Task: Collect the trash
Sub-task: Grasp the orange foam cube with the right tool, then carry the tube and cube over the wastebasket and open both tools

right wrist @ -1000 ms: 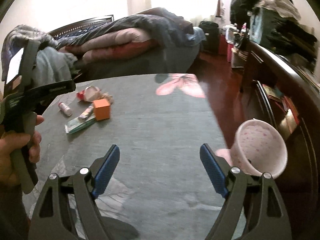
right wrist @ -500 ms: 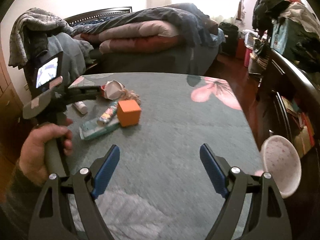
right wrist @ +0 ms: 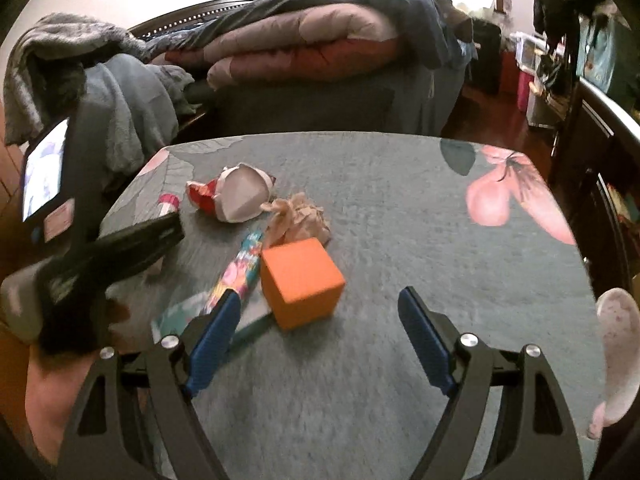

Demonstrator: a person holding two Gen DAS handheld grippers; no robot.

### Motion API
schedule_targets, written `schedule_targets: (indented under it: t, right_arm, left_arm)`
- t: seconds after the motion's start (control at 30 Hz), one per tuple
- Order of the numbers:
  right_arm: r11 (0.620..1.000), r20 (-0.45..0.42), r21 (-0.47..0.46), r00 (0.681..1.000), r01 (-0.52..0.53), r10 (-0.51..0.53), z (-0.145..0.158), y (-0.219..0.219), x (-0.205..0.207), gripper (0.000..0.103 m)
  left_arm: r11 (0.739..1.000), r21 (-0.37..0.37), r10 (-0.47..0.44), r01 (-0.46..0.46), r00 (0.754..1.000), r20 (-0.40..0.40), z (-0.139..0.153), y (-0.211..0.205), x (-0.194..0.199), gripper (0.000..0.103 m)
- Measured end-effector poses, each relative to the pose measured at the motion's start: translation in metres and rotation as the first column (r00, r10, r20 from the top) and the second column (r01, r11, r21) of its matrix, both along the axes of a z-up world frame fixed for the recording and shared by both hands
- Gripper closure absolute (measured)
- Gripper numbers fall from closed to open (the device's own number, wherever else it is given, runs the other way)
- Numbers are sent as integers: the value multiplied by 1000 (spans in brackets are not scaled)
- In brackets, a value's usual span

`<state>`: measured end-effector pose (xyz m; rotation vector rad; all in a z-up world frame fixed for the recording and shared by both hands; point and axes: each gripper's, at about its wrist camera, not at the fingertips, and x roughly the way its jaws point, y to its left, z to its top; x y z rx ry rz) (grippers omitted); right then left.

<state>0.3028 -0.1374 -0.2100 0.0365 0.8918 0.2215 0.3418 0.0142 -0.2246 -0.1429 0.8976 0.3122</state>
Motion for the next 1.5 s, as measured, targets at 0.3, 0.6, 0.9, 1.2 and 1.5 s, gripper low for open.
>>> schedule_targets:
  t: [0.3, 0.6, 0.9, 1.2, 1.5]
  right_arm:
    - [999, -63, 33, 998, -22, 24, -11, 8, 18, 57]
    - [1000, 5, -8, 1000, 8, -7, 5, -6, -13, 57]
    - [997, 37, 7, 996, 75, -75, 20, -48, -56, 57]
    - [992, 85, 20, 989, 122, -124, 30, -81, -105, 57]
    - [983, 129, 53, 975, 173, -179, 41, -122, -143, 57]
  left_arm:
    - [998, -60, -20, 20, 1000, -5, 2, 9, -4, 81]
    - [998, -66, -22, 23, 1000, 8, 10, 14, -21, 81]
    - [996, -65, -56, 60, 997, 57, 37, 10, -55, 81]
    - [988, -29, -147, 152, 980, 137, 74, -26, -95, 81]
    - [957, -6, -282, 289, 940, 190, 102, -88, -122, 81]
